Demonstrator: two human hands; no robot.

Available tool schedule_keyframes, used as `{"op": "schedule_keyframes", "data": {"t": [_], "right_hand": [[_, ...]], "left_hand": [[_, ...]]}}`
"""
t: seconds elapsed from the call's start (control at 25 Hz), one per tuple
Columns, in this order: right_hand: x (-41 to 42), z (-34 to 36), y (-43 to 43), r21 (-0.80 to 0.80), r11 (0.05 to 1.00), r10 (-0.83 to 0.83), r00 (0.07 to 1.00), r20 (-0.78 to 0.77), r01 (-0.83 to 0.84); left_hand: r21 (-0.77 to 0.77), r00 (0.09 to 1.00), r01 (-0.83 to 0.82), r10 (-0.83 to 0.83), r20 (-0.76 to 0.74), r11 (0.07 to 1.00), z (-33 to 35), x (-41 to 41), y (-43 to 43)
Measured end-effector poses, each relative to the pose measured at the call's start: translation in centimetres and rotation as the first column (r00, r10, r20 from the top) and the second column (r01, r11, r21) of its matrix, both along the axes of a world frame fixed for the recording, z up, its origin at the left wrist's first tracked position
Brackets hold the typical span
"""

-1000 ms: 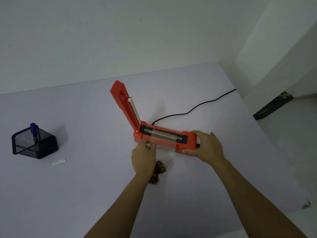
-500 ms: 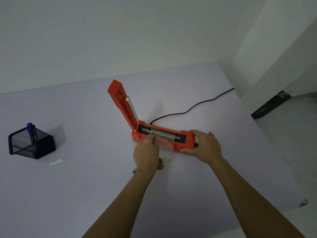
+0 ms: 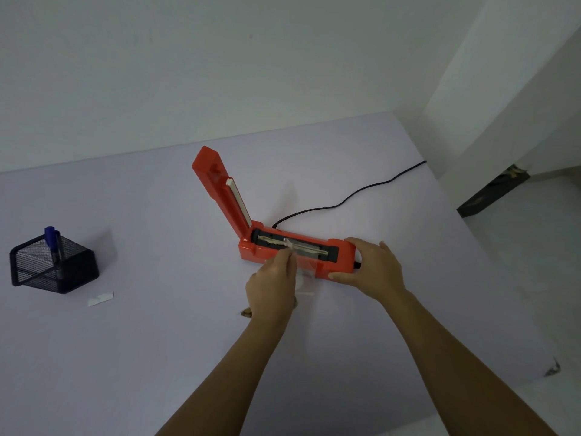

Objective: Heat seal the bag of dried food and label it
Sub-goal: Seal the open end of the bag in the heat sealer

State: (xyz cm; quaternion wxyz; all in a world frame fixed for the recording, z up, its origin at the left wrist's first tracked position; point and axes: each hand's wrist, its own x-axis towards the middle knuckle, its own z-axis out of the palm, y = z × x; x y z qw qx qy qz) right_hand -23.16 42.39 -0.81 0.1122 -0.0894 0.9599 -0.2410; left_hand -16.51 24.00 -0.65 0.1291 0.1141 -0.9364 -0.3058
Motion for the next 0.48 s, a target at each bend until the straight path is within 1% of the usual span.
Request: {"op": "schedule_keyframes", "data": {"t": [0.16,0.36,0.48], "right_hand": [[0.0,-0.01,0.05,0.003,1.0,0.001,1.0,0.0,-0.001],[-0.08,-0.18,0.12,-0.003,1.0,-0.013,1.0,0.025,0.013],[-0.07,-0.11,0.12,-0.007,1.0,-0.012,1.0,0.024,0.012]], "left_hand": [[0.039,0.998,0.053,-0.052,-0.04,0.998,-0.47,0.41,-0.33],[-0.001,0.978,0.091,-0.089,-0.187,0.996,-0.48,0.43,-0.42],[-0.05,0.962,0.123,-0.132,-0.239,0.991,-0.74,0.6,-0.51]]}}
